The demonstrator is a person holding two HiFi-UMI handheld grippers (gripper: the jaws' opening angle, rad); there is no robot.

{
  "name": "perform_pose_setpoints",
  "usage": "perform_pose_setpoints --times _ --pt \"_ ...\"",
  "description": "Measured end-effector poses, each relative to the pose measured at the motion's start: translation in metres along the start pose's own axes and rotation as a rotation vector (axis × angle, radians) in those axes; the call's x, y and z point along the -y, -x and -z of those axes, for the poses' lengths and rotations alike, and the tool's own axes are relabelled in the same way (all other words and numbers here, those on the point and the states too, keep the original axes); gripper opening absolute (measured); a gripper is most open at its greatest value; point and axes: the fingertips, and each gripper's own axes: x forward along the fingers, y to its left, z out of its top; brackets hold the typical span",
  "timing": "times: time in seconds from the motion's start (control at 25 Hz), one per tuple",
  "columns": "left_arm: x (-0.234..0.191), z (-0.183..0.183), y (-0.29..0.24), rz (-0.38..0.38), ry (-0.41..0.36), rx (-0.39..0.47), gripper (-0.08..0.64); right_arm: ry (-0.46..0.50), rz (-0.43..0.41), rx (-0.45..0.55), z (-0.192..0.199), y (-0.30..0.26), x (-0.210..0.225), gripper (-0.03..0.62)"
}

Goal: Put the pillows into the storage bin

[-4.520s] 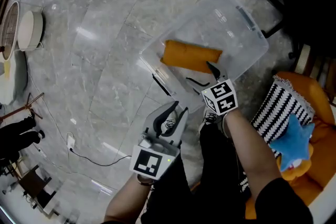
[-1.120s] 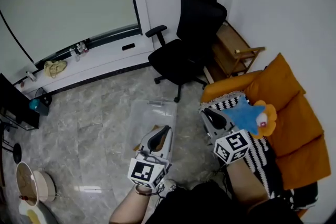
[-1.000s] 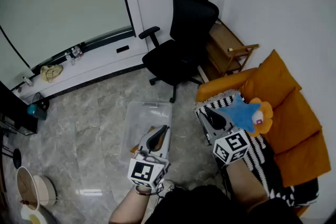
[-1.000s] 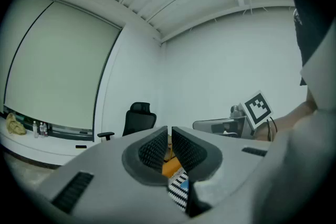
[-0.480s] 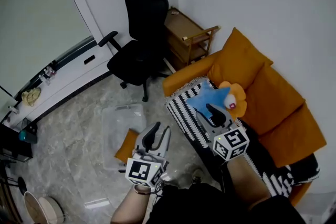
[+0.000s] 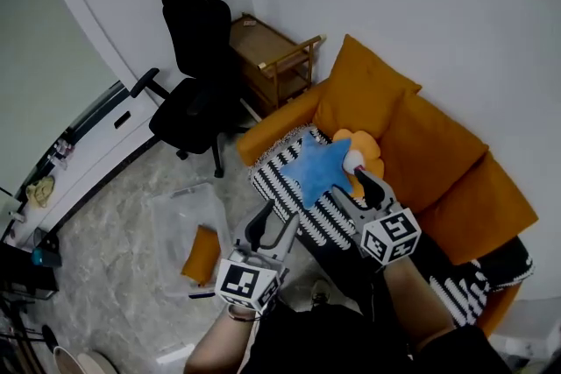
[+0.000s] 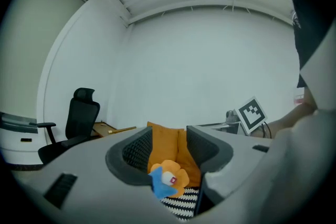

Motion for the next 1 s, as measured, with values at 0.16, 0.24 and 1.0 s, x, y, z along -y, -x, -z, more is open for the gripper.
perform_pose_setpoints --times 0.16,0.24,1.0 --pt "0.009 -0.002 -0.024 0.085 0.021 0.025 0.224 -0.024 0.066 0.004 0.002 0.008 0.024 0.287" --pt "0.013 -0.001 -0.036 0.130 0.021 0.023 0.241 -0.042 0.100 0.002 0.006 0.010 0.036 0.301" --pt "-0.091 0.023 -0.090 0.399 0.018 -0.080 0.255 -0.200 0.402 0.001 0.033 -0.075 0.065 0.321"
